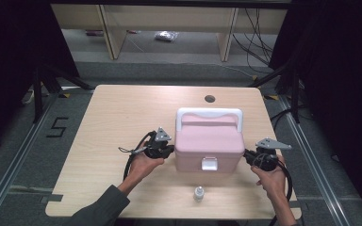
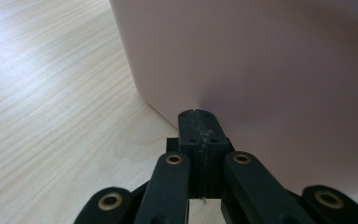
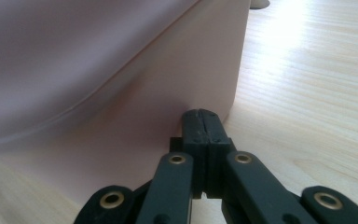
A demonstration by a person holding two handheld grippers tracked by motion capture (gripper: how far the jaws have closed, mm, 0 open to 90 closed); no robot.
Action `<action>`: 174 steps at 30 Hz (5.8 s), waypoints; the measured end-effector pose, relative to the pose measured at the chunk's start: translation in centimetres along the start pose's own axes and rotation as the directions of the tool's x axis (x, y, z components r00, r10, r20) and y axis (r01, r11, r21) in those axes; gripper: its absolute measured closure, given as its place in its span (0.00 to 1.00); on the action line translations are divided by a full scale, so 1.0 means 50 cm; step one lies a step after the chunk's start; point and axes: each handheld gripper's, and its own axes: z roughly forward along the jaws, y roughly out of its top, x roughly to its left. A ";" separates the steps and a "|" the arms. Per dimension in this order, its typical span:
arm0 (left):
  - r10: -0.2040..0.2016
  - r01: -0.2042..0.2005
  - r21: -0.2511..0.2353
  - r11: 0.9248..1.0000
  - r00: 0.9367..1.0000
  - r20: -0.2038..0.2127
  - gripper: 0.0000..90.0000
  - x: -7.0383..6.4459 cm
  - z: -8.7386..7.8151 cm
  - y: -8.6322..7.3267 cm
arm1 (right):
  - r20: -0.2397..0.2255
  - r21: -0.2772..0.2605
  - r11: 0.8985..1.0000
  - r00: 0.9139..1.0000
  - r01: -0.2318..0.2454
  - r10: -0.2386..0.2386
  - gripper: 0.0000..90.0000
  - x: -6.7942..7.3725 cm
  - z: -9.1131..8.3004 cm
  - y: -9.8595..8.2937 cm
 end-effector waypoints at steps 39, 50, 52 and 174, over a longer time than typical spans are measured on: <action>-0.016 0.017 0.010 1.000 0.998 -0.060 1.00 0.016 -0.097 -0.072 | -0.123 0.023 0.998 0.990 0.066 -0.062 1.00 0.083 0.033 0.010; -0.039 0.040 0.009 0.999 0.998 -0.055 0.97 0.021 -0.104 -0.079 | -0.096 0.026 0.996 0.992 0.088 -0.085 0.93 0.085 0.035 0.013; -0.044 0.044 0.010 0.999 0.998 -0.046 0.89 0.032 -0.104 -0.081 | -0.077 0.029 0.995 0.993 0.096 -0.093 0.87 0.080 0.035 0.014; 0.106 -0.122 0.175 0.977 0.990 0.097 0.25 0.102 -0.245 0.225 | -0.010 0.155 0.987 0.999 0.044 -0.043 0.43 0.103 -0.064 -0.088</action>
